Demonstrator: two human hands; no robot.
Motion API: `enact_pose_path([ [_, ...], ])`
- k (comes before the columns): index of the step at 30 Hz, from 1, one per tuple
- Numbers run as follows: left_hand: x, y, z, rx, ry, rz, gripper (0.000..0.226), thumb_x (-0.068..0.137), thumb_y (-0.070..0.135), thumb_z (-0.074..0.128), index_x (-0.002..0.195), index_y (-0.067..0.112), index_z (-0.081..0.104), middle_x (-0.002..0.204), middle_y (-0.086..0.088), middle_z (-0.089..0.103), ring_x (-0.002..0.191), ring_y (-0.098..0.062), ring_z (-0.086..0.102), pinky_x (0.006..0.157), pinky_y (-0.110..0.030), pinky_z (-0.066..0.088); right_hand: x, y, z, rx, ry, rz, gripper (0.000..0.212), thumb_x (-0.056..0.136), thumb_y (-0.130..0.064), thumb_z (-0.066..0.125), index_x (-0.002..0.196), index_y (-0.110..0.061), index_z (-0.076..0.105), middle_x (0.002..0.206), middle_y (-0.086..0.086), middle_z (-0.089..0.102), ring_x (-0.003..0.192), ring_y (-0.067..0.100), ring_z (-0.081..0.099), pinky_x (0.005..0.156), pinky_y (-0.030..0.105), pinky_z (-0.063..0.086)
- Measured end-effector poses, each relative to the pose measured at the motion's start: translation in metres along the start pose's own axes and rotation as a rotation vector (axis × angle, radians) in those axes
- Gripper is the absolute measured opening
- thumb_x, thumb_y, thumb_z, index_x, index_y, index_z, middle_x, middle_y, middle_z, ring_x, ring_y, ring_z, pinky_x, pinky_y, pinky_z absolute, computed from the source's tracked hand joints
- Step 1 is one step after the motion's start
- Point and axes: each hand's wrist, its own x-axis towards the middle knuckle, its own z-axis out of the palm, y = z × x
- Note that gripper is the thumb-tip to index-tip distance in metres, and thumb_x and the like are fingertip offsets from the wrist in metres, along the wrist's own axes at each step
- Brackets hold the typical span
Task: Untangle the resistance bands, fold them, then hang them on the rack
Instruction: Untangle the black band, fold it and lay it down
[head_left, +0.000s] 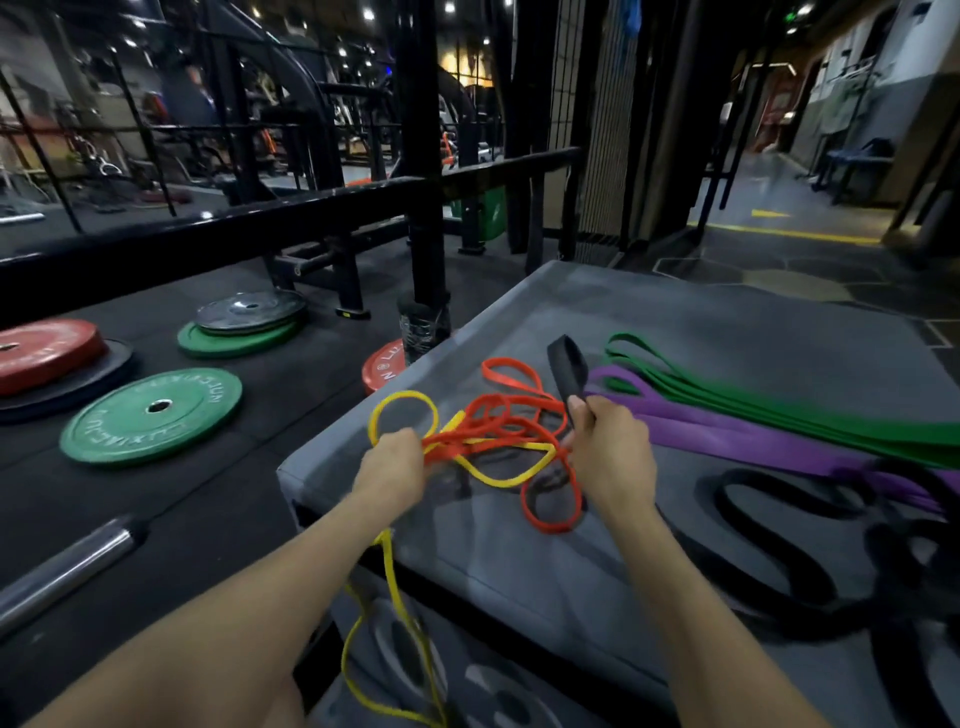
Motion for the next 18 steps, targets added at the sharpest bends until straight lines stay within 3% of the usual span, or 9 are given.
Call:
enact_pose_path([
  [5, 0.03, 0.035, -0.075, -0.161, 0.133, 0.166, 0.024, 0.087, 0.022, 0.06, 0.102, 0.003, 0.062, 0.102, -0.019, 0.065, 0.098, -0.034, 0.061, 0.073, -0.035, 0.043, 0.005, -0.004, -0.004, 0.033, -0.006, 0.001, 0.036, 0.098, -0.037, 0.036, 0.091, -0.01, 0.057, 0.1, 0.019, 0.065, 0.098, 0.039, 0.057, 0.07, 0.038, 0.037],
  [12, 0.072, 0.122, -0.171, -0.323, 0.32, 0.369, 0.015, 0.086, 0.017, 0.058, 0.09, 0.003, 0.058, 0.09, -0.02, 0.063, 0.09, -0.033, 0.061, 0.064, -0.03, 0.038, 0.014, 0.002, -0.016, 0.073, 0.03, 0.046, 0.034, 0.097, -0.037, 0.037, 0.099, -0.012, 0.06, 0.097, 0.02, 0.067, 0.097, 0.039, 0.06, 0.067, 0.036, 0.037],
  [15, 0.084, 0.147, -0.2, -0.41, 0.374, 0.402, 0.019, 0.088, 0.016, 0.056, 0.1, 0.002, 0.061, 0.083, -0.013, 0.059, 0.079, -0.024, 0.057, 0.06, -0.024, 0.034, 0.019, 0.007, -0.014, 0.132, 0.023, 0.091, 0.04, 0.092, -0.05, 0.031, 0.094, -0.02, 0.058, 0.088, 0.012, 0.068, 0.087, 0.034, 0.064, 0.073, 0.039, 0.051],
  [18, 0.089, 0.16, -0.223, -0.556, 0.452, 0.402, 0.015, 0.089, 0.015, 0.054, 0.077, 0.008, 0.054, 0.064, -0.004, 0.048, 0.06, -0.019, 0.047, 0.047, -0.024, 0.033, 0.025, 0.011, -0.013, 0.155, 0.019, 0.111, 0.038, 0.091, -0.049, 0.033, 0.099, -0.023, 0.059, 0.085, 0.008, 0.069, 0.084, 0.032, 0.065, 0.075, 0.042, 0.053],
])
